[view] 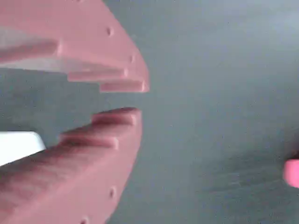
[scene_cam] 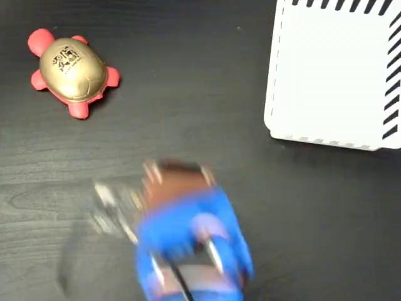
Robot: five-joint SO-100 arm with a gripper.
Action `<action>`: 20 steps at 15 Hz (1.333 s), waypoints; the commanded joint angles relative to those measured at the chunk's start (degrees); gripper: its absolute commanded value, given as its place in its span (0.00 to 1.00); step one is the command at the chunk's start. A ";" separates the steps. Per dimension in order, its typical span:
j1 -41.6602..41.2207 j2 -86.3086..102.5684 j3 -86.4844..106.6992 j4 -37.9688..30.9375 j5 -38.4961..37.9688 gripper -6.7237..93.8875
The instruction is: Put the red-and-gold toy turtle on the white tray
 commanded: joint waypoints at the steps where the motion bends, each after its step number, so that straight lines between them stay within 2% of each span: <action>1: -2.99 -19.07 -22.32 5.27 8.17 0.07; 4: -4.04 -37.35 -44.82 12.57 14.77 0.07; 9: -10.02 -55.02 -65.74 14.33 26.37 0.07; 10: -11.16 -58.18 -69.52 15.38 29.00 0.13; 11: -12.22 -61.08 -73.30 16.35 31.03 0.34; 12: -12.92 -63.63 -76.38 17.05 33.13 0.48; 14: -14.15 -68.12 -82.00 18.72 35.60 0.51; 17: -14.50 -75.15 -90.35 22.06 38.50 0.62; 20: -13.36 -79.89 -95.45 23.73 39.46 0.65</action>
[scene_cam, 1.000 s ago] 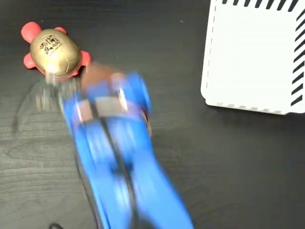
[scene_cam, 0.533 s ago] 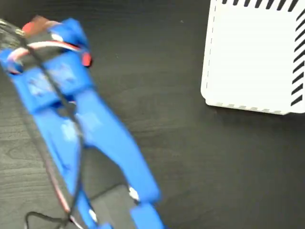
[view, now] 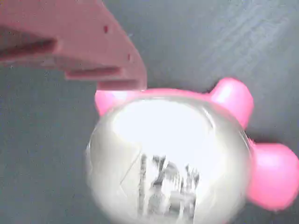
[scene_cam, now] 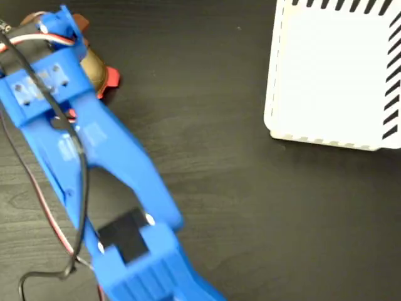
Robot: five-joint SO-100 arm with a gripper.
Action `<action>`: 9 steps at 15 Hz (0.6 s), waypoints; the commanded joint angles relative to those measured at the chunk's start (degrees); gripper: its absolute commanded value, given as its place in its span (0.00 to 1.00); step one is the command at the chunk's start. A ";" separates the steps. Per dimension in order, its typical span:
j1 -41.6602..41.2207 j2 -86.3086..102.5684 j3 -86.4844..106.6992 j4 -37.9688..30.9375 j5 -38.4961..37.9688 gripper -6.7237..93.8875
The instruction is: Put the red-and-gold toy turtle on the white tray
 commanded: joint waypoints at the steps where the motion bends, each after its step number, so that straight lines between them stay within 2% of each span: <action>1: -0.09 0.88 -5.19 0.53 1.05 0.65; 9: 0.97 -8.53 -8.35 -0.53 1.58 0.65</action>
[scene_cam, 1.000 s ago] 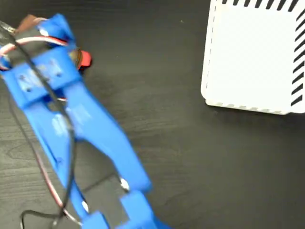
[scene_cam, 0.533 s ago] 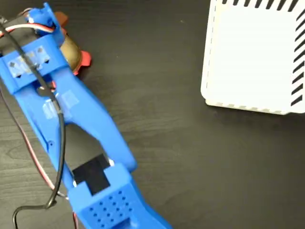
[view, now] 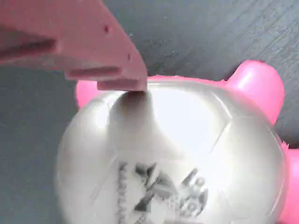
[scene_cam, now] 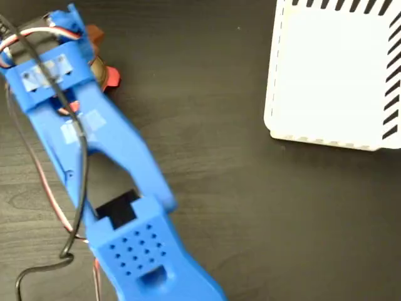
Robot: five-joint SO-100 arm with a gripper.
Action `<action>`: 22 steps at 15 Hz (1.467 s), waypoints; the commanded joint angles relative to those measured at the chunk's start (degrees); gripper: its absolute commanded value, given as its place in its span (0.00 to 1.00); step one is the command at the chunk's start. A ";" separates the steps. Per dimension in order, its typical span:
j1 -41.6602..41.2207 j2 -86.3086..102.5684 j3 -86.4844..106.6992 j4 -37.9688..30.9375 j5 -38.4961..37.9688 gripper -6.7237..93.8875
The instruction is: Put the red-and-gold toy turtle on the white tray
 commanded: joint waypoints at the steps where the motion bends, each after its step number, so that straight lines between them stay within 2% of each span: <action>1: 0.09 1.93 -3.08 -0.26 0.79 0.65; 6: 0.18 -1.32 -4.92 -0.79 0.62 0.65; 10: 0.00 -3.52 -3.25 -4.48 0.26 0.63; 13: 0.26 -3.96 -3.43 -5.01 0.26 0.54; 16: 0.53 -3.69 -3.34 -5.10 0.35 0.13; 17: 0.62 -3.16 -3.25 -4.92 0.35 0.07; 19: 0.88 -0.44 -1.49 -5.19 0.18 0.07; 22: 1.14 10.99 9.76 -11.25 -6.59 0.07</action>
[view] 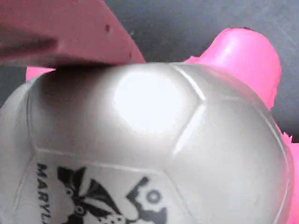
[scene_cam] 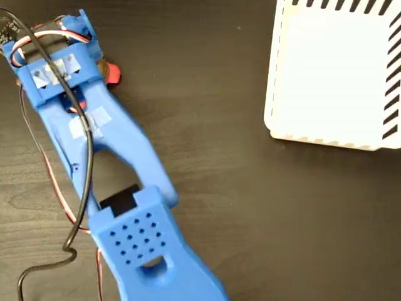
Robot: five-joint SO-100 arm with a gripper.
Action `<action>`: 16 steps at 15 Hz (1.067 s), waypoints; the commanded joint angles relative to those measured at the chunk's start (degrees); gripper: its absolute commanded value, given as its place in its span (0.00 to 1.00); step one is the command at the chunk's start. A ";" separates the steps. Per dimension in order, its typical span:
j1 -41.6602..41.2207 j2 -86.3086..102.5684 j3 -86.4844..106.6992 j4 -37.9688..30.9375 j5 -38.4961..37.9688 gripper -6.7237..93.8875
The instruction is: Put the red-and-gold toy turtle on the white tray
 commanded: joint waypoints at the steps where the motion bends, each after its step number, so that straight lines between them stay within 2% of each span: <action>1: -0.09 17.49 8.09 -3.87 -4.04 0.07; 3: 0.09 25.40 10.72 -2.11 -5.98 0.07; 6: -0.18 36.30 7.91 5.98 -10.55 0.07; 9: 1.49 49.48 12.66 9.05 -27.42 0.07; 13: 14.41 63.72 20.57 6.59 -55.46 0.07; 15: 21.18 64.34 20.74 7.91 -65.21 0.07; 16: 24.35 63.11 19.60 9.58 -67.59 0.07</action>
